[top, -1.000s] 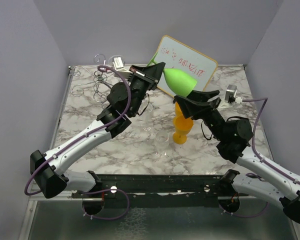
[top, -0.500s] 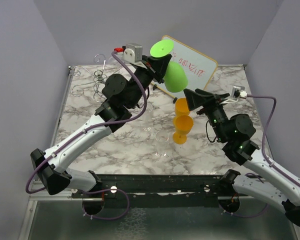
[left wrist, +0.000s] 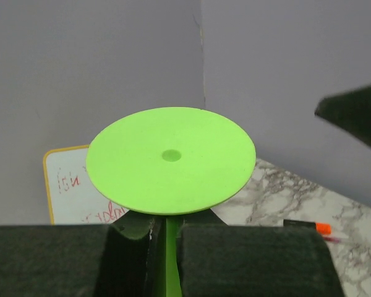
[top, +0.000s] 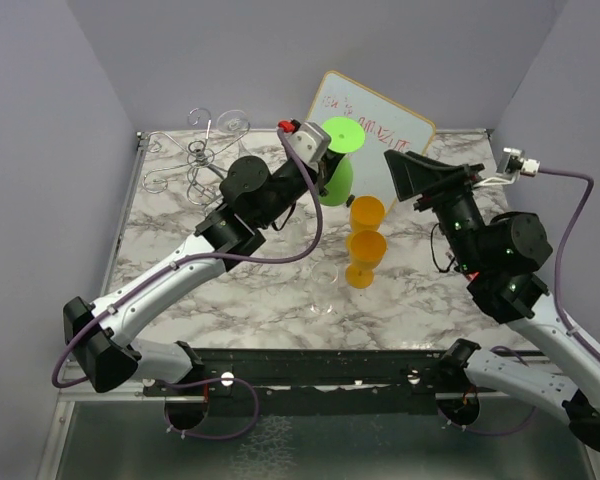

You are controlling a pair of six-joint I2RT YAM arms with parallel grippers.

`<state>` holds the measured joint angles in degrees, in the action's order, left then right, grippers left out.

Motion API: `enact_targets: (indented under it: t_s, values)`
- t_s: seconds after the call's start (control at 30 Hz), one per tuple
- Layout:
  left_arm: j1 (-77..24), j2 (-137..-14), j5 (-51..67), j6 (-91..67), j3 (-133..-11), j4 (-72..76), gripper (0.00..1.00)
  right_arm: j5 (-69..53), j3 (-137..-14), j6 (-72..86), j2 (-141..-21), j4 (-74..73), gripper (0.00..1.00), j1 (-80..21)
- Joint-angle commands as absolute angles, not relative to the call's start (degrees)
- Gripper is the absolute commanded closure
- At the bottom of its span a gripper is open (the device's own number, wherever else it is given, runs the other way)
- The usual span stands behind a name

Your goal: Place the wine glass upside down on the wine glass rack

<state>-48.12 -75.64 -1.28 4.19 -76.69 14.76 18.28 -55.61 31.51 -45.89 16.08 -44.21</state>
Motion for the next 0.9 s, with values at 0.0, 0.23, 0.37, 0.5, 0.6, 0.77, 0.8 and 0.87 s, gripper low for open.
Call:
enact_targets:
  t_s: [0.0, 0.23, 0.37, 0.5, 0.6, 0.77, 0.8, 0.87]
  values:
    - [-48.4, -73.1, 8.2, 9.3, -73.3, 15.5, 1.0, 16.7, -64.0, 38.7, -50.0, 3.5, 0.21, -44.5]
    - [-48.5, -71.2, 12.7, 10.0, -69.6, 18.4, 1.0, 14.6, -72.8, 45.3, -57.4, -7.4, 0.25, -44.5]
    - [-48.4, -70.2, 12.4, 9.6, -68.3, 19.4, 1.0, 14.9, -73.8, 47.3, -59.3, -9.6, 0.27, -44.5]
    - [-48.5, -69.7, 12.7, 9.1, -67.4, 20.1, 1.0, 11.0, -73.3, 48.5, -60.0, -7.0, 0.39, -44.5]
    - [-48.5, -69.5, 12.6, 9.1, -67.1, 20.3, 1.0, 8.7, -73.6, 50.3, -60.8, -6.7, 0.54, -44.5]
    - [-48.4, -69.7, 12.1, 9.7, -66.5, 20.4, 1.0, 7.2, -71.4, 53.5, -59.5, -4.0, 0.76, -44.5]
    - [-48.4, -69.7, 12.1, 9.6, -66.3, 20.4, 1.0, 7.1, -70.7, 54.1, -59.0, -3.0, 0.85, -44.5]
    - [-48.4, -69.7, 12.0, 8.8, -66.1, 20.4, 0.9, 7.3, -69.4, 55.3, -58.3, -1.2, 0.99, -44.5]
